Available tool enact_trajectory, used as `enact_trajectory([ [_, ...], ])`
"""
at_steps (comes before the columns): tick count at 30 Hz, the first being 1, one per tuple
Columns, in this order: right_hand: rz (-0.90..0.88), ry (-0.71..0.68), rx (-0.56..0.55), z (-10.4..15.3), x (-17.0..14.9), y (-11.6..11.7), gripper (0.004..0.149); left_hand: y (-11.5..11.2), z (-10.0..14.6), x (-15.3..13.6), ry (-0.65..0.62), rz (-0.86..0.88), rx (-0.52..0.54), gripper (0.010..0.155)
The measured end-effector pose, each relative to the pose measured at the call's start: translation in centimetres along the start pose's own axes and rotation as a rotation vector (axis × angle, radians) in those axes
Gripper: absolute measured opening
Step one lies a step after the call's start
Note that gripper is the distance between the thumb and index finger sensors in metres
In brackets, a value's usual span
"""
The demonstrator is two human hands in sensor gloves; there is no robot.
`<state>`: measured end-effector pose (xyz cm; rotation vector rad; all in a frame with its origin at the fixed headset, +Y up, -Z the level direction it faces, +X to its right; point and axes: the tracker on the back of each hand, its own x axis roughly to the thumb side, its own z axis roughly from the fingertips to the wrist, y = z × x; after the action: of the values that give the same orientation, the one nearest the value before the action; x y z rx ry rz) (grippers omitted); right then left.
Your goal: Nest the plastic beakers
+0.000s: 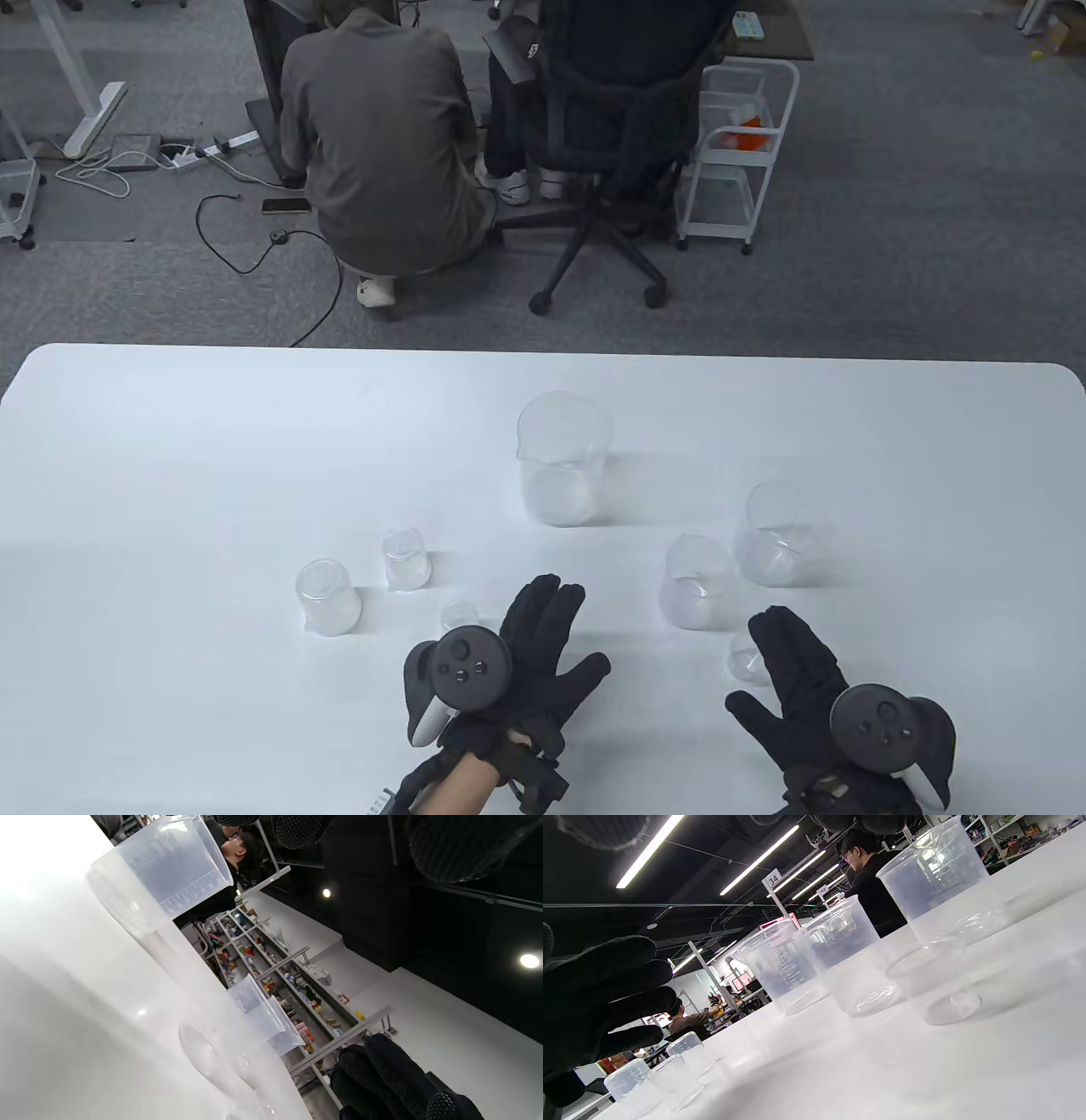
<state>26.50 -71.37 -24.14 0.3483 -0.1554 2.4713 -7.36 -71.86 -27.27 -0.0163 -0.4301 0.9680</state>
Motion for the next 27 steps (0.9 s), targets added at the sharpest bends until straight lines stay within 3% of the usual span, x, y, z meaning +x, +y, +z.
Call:
enact_trajectory([
  [18,-0.014,0.003,-0.001,0.0,-0.1,-0.1,0.084,0.6,-0.2,0.5,0.015,-0.076,0.002,0.085],
  [23,-0.018,-0.001,-0.015,0.1,-0.1,-0.3,0.084,2.3,-1.9,2.1,0.049,-0.247,0.007,0.089],
  [27,-0.022,0.004,-0.018,0.1,-0.1,-0.4,0.084,3.9,-4.7,3.9,0.08,-0.369,0.008,0.091],
])
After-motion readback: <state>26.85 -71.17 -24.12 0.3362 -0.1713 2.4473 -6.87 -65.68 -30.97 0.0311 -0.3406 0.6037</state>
